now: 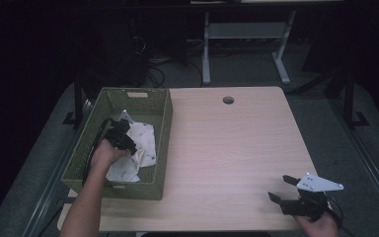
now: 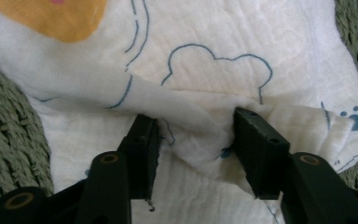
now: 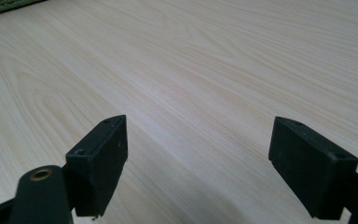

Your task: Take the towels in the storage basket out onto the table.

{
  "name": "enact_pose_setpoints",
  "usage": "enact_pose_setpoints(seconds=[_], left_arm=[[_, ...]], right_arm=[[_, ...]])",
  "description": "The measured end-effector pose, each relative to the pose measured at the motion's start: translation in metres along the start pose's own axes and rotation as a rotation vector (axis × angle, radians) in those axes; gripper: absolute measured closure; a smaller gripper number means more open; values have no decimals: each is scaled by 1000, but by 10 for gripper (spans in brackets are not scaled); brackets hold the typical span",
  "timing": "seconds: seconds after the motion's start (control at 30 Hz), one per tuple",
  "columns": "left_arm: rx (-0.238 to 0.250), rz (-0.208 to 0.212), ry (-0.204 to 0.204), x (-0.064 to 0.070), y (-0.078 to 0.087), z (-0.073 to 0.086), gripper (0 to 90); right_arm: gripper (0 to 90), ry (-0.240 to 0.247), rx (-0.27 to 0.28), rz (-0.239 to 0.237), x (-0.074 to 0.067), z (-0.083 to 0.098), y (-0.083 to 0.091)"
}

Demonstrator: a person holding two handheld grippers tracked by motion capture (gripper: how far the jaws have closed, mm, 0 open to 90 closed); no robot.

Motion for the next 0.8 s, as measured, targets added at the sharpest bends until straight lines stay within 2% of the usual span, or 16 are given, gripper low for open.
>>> enact_pose_setpoints(seconds=[0.17, 0.2, 0.5, 0.7, 0.8], left_arm=[[-5, 26, -21, 4, 0, -1, 669], [-7, 27, -35, 4, 1, -2, 694], [4, 28, -17, 3, 0, -2, 792], [15, 12, -42, 2, 3, -2, 833], [51, 25, -32, 1, 10, -4, 839]], right_arm=[[193, 3, -10, 3, -1, 1, -1], [194, 2, -11, 4, -1, 1, -1], [195, -4, 0, 12, 0, -1, -1], [197, -1, 2, 15, 0, -2, -1], [198, 4, 3, 17, 0, -2, -1]])
Point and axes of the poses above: each handheld gripper's, and its own axes: y roughly backward along the jaws, z roughly out of its underside, x roughly to its right, the point moved 7 cm from there along -y, roughly forward along the jaws, and after that the axes turned 6 degrees about -z, right-handed, at the moved point
